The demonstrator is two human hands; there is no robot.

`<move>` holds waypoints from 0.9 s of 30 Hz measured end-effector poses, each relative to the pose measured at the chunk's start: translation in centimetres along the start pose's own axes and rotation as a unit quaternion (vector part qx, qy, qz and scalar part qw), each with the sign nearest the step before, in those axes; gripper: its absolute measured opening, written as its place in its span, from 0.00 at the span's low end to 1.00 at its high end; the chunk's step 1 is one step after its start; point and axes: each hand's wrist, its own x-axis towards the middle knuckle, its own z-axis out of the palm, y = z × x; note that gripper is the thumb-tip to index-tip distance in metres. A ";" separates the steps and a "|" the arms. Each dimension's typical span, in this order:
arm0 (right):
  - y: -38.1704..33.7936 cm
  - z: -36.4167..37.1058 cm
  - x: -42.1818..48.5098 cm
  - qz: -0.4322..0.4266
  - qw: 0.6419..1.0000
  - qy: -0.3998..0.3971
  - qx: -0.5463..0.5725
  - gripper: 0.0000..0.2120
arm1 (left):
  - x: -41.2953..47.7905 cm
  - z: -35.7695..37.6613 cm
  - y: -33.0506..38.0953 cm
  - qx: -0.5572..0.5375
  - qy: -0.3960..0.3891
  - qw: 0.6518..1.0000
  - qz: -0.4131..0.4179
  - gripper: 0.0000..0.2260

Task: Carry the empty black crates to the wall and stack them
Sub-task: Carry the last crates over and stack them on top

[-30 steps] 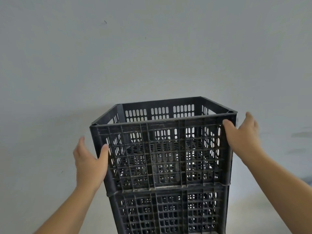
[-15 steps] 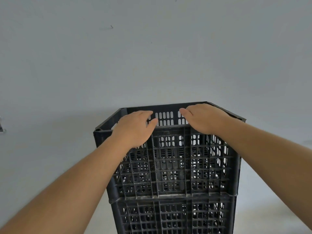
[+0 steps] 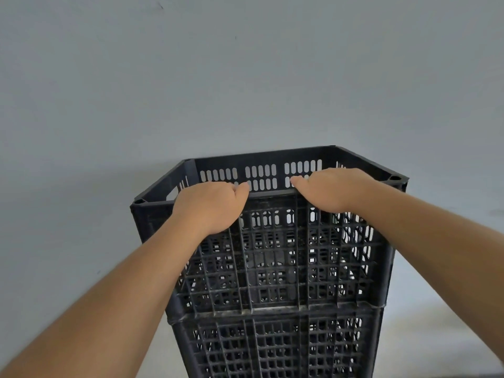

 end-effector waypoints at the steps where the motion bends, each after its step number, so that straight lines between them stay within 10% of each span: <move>1: 0.0 0.0 0.0 0.000 1.000 -0.005 0.006 0.35 | 0.0 -0.2 0.0 0.000 -0.012 1.000 -0.003 0.30; 13: 0.2 -1.6 -0.3 -0.082 0.993 -0.059 0.058 0.31 | 0.7 -2.3 -0.3 -0.071 -0.163 0.984 -0.016 0.29; 27: 5.3 -4.6 6.5 -0.083 0.996 0.014 0.005 0.30 | 6.5 -4.4 -8.6 -0.106 -0.114 0.986 -0.055 0.27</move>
